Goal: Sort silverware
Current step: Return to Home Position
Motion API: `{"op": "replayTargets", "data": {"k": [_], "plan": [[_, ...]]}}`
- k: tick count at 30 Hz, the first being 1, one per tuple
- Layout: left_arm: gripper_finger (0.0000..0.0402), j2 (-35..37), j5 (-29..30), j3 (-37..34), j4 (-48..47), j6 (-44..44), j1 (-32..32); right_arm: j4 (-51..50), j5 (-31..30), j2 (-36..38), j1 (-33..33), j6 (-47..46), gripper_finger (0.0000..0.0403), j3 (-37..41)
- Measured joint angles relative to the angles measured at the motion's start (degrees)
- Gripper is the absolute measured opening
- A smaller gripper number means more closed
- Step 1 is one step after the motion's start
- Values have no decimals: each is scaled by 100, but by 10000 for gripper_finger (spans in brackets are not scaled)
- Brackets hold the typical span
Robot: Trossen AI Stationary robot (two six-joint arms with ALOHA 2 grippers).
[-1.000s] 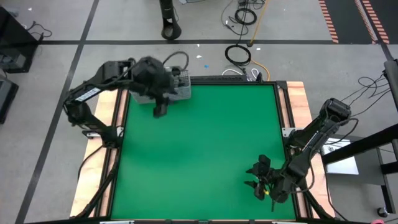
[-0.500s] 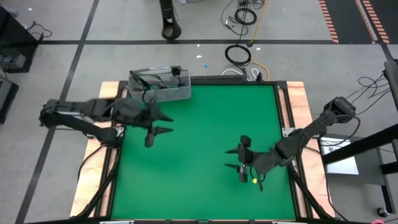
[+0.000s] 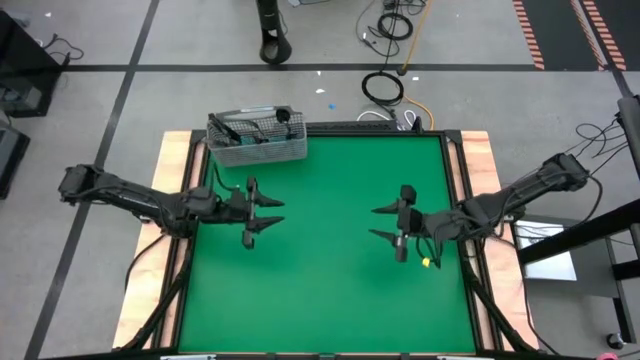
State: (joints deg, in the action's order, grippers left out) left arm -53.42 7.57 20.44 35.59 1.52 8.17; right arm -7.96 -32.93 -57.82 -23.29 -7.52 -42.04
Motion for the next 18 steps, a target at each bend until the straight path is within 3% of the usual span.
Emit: {"op": "replayTargets", "data": {"k": [3, 6, 11, 18], "plan": [[180, 222, -10, -452, 48, 179, -79, -562, -148, 412, 8, -420, 224, 137], [180, 575, -3, -908, 378, 264, -200, -445, -317, 930, 9, -675, 224, 570], [180, 1398, 37, -1508, 1027, 262, -498, 570, -271, 1766, 78, -857, 224, 1591], [180, 2370, 60, -1923, 738, 545, -1003, 1750, 16, 2687, 198, -894, 224, 2790]]}}
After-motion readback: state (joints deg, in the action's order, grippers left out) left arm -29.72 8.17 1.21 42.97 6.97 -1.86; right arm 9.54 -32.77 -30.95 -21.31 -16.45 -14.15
